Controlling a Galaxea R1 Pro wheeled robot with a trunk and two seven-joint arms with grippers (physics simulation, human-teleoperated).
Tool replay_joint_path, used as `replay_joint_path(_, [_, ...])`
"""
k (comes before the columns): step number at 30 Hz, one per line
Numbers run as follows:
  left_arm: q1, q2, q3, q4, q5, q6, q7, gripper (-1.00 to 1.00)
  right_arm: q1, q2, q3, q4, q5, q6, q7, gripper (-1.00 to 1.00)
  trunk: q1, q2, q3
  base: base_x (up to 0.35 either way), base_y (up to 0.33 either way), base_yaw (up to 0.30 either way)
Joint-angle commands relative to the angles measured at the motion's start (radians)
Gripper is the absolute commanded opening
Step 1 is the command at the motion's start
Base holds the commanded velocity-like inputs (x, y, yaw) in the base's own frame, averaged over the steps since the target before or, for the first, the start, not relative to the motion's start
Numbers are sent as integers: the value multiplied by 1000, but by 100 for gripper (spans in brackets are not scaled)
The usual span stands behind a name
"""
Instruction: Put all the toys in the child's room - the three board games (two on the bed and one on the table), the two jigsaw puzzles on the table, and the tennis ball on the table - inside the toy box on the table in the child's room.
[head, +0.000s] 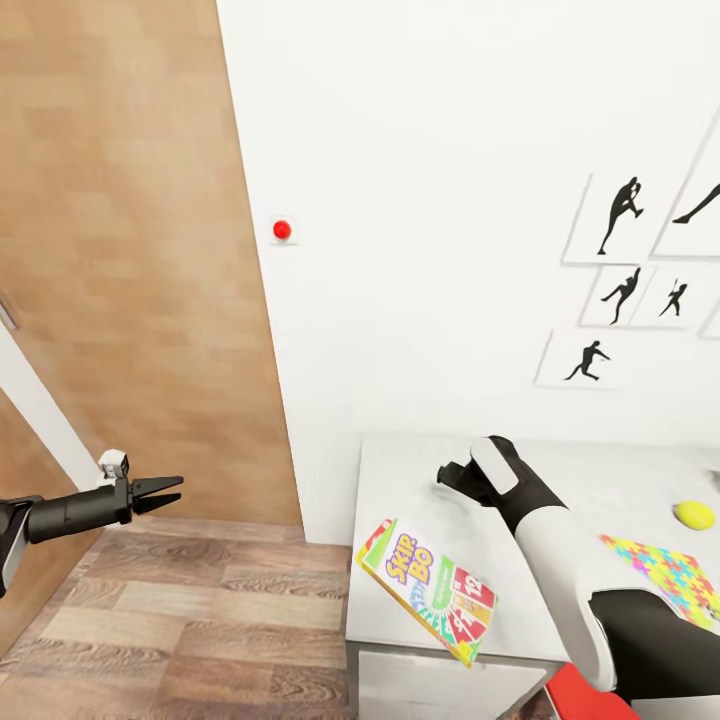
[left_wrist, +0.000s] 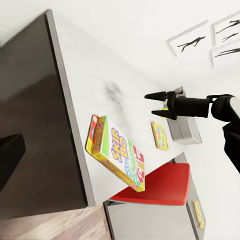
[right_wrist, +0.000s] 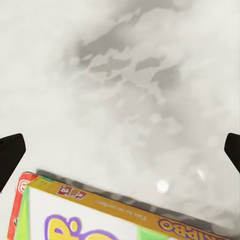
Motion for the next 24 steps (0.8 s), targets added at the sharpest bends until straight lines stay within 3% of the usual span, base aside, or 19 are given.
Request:
replay_joint_path(1, [-1,0,2,-1,-8,10,-7,100,-1,-1,5,-1,-10,1,-9,100,0,-2,-4,-67,0,0])
replay_joint_path(24, [-1,0,2,-1,-8,10,-8,100,-1,-1,7,-1,-12,3,-3,100,0,-2,-41,-33,9,0])
